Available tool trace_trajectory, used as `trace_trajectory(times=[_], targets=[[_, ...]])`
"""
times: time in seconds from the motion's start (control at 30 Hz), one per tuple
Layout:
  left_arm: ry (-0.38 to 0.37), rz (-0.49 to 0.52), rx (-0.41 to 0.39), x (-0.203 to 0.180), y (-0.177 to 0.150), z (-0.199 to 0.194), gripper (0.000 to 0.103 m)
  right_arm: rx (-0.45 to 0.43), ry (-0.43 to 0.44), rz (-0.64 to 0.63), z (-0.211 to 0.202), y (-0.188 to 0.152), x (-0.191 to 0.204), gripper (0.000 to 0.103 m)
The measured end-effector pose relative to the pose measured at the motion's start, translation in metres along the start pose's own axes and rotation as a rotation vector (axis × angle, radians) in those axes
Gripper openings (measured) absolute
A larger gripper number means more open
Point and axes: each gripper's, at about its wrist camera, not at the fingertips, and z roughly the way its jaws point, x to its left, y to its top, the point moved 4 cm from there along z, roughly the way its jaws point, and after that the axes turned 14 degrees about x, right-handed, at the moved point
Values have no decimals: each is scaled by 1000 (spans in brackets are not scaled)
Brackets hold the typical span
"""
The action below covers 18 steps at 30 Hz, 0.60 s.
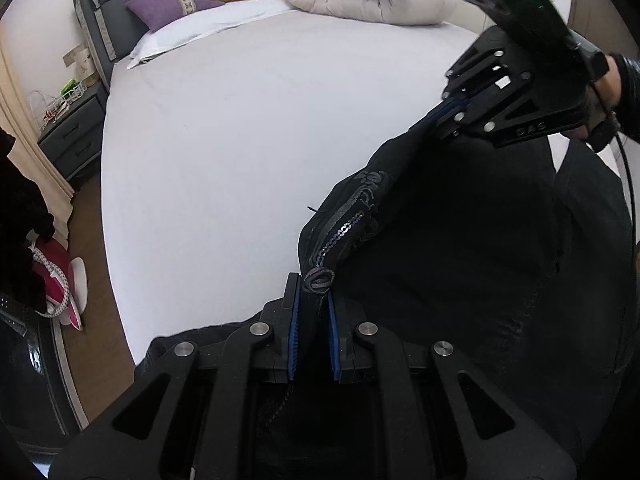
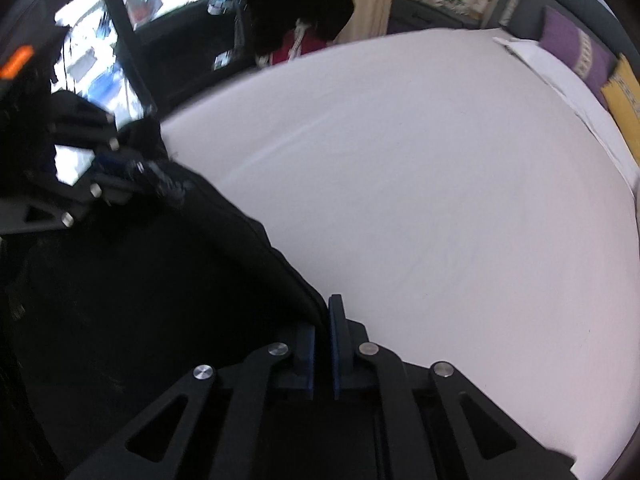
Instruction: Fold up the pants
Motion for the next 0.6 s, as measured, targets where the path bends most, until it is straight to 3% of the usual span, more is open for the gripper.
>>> trace_trajectory(times=[0.13, 0.27, 0.6], targets=[[-9, -22, -16, -3, -11, -16, 11, -85, 28, 55, -20, -18, 24, 4], [-38, -40, -21, -10, -34, -33, 11, -108, 92, 73, -25, -41, 57, 4], [-78, 145, 20, -102, -131, -68, 11, 18, 79, -50, -19, -127, 165, 4]])
